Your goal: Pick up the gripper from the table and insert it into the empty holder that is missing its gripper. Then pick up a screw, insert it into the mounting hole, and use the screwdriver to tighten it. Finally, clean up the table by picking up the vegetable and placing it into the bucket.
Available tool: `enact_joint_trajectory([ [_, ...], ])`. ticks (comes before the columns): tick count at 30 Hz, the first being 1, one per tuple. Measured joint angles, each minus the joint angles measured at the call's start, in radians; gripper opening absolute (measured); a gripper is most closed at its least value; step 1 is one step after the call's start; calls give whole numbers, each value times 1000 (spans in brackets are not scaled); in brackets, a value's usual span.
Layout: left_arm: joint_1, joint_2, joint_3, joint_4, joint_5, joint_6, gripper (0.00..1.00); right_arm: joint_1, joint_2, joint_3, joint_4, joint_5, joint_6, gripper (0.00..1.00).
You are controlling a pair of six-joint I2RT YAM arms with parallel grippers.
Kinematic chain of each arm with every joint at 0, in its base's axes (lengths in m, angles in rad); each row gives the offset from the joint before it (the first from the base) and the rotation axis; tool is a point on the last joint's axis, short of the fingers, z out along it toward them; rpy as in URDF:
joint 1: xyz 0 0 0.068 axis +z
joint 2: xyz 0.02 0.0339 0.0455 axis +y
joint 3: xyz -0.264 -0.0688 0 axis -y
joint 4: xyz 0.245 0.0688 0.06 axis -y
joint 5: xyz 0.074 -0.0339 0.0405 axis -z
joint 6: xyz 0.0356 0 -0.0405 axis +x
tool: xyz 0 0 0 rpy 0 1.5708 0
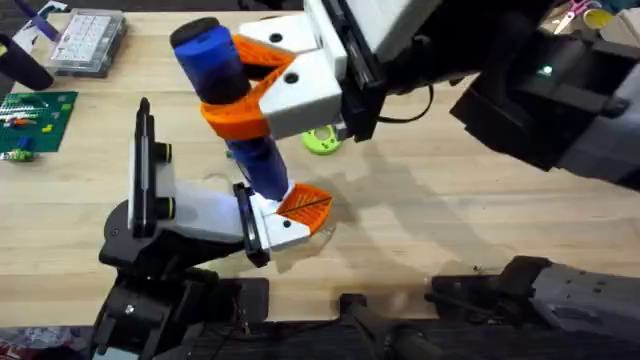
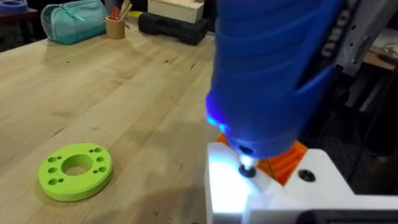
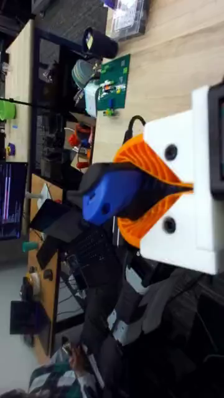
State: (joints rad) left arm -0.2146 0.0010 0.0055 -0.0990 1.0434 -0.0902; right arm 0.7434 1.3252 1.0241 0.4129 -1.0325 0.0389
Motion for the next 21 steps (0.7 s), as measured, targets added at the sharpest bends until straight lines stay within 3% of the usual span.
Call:
enact_joint_trajectory([
  [5,0,0,0,1,0,0,14,0,-2,-1,25,-1,-2,25],
  [11,0,0,0,1,0,0,14,-12,14,2,338,38,100,25],
  [21,0,0,0,1,0,1,14,-49,9,191,265,73,133,25],
])
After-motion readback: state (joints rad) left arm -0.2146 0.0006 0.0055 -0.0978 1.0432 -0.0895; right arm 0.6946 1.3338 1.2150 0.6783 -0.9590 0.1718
